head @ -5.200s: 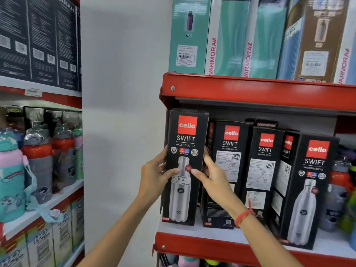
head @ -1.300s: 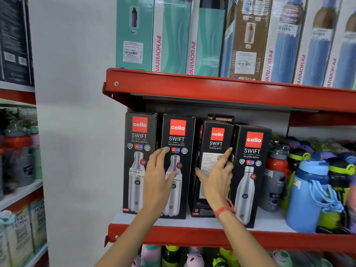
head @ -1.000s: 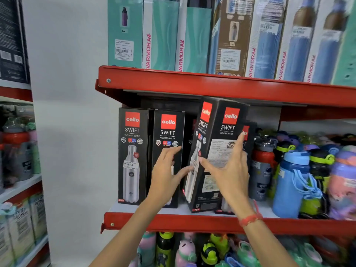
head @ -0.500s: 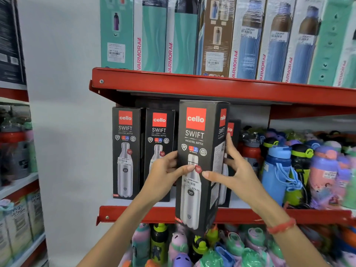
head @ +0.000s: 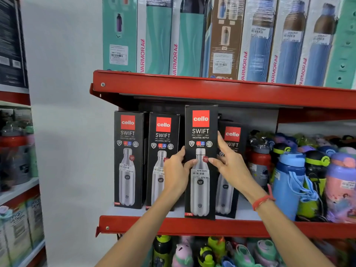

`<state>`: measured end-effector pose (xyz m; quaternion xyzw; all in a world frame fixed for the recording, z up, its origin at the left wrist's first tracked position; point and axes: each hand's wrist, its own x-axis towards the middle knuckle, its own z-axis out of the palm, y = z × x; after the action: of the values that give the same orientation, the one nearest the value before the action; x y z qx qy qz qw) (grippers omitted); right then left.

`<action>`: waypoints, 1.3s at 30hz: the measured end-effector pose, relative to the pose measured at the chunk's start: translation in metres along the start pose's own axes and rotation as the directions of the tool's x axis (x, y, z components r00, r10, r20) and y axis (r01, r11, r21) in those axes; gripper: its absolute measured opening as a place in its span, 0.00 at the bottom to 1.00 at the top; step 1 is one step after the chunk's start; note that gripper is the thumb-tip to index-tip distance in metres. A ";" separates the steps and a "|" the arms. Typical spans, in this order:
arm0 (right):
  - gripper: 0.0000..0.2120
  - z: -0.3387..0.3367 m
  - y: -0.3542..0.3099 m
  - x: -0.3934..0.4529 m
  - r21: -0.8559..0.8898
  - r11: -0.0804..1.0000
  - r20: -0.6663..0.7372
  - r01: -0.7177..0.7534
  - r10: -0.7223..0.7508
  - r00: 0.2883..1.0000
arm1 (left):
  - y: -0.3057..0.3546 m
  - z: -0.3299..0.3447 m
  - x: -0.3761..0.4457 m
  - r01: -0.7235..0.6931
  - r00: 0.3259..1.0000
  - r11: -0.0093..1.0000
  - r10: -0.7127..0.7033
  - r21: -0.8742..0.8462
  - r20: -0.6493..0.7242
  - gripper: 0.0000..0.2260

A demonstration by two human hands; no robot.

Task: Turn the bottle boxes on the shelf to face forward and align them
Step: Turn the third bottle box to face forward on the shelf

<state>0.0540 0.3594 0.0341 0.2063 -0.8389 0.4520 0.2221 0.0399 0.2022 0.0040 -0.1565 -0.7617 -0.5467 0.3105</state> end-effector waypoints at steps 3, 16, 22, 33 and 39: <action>0.41 0.017 0.016 0.015 -0.080 0.997 -0.042 0.008 -0.011 0.999 | -0.015 0.004 0.013 0.006 1.000 0.999 -0.006 0.047 -0.010 0.21; 0.40 0.051 0.059 0.033 -0.179 0.983 -0.196 -0.050 0.014 0.981 | -0.048 0.020 0.021 0.036 0.998 0.920 -0.053 0.391 0.034 0.25; 0.37 0.054 0.057 0.029 -0.177 0.982 -0.223 -0.068 0.027 0.975 | -0.047 0.021 0.024 0.091 0.996 0.905 -0.091 0.416 -0.019 0.18; 0.25 0.034 0.067 0.010 -0.261 0.958 -0.664 -0.117 -0.090 0.743 | -0.048 0.012 0.007 -0.157 0.982 0.819 0.189 0.553 -0.001 0.08; 0.56 0.019 0.098 0.016 -0.085 0.918 -0.459 -0.387 0.309 0.833 | -0.036 0.029 -0.002 -0.184 0.972 0.958 0.144 0.220 0.184 0.11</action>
<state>-0.0162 0.3908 -0.0315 -0.0773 -0.8272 0.4441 0.3354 0.0118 0.2168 -0.0305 -0.2262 -0.8288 -0.4097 0.3068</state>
